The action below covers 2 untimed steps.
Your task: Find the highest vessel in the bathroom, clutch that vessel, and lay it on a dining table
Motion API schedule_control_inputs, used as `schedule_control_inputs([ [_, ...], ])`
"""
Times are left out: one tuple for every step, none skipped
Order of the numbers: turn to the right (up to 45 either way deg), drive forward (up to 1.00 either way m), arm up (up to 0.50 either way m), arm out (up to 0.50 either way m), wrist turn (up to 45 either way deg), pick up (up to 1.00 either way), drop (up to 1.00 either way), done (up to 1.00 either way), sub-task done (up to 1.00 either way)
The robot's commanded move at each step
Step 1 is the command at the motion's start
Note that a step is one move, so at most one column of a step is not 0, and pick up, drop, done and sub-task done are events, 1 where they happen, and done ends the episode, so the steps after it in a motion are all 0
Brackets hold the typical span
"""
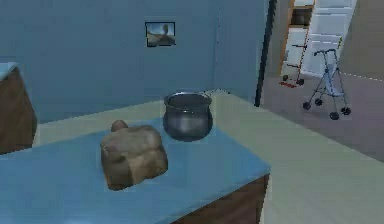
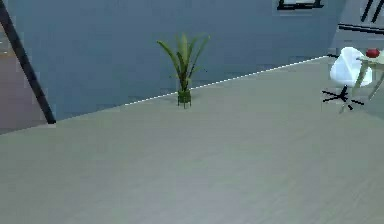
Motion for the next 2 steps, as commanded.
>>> schedule_control_inputs([
  [45.0,0.0,0.0,0.0,0.0,0.0,0.0,0.0,0.0],
  [45.0,0.0,0.0,0.0,0.0,0.0,0.0,0.0,0.0],
])
